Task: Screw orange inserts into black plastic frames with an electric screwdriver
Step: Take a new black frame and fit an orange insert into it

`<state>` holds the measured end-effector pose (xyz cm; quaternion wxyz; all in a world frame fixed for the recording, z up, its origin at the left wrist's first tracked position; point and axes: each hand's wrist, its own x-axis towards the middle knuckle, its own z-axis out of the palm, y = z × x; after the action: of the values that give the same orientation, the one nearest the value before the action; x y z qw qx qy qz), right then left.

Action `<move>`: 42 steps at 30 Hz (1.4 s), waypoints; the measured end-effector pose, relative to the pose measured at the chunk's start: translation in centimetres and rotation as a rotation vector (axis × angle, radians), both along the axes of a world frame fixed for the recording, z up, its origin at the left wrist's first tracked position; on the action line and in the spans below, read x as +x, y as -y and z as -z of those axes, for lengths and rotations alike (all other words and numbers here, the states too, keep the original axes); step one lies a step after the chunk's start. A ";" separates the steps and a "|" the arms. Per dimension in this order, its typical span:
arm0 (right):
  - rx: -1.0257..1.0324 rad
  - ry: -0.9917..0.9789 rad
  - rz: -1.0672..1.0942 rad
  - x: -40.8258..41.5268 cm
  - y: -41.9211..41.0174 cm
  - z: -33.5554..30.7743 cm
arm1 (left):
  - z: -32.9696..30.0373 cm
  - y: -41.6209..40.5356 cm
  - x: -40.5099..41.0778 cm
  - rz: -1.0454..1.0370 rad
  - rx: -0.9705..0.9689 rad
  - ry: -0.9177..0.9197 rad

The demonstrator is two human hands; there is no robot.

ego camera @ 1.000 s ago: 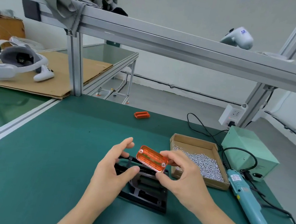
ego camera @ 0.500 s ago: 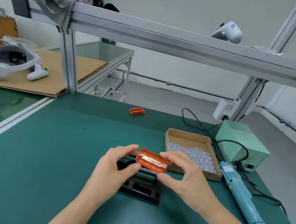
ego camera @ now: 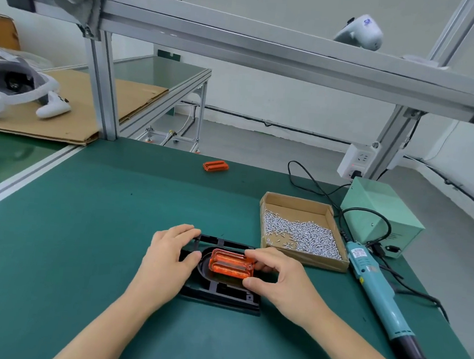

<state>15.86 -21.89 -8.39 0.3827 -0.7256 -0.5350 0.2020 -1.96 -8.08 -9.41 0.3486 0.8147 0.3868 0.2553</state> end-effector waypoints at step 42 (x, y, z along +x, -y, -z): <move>-0.298 0.053 -0.033 1.8 -0.4 -2.0 | -0.4 0.0 2.3 -0.067 0.205 -0.333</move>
<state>17.62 -21.52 -6.43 0.2530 -0.7706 -0.5210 0.2661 0.33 -8.12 -8.99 0.1865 0.8635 0.4379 0.1666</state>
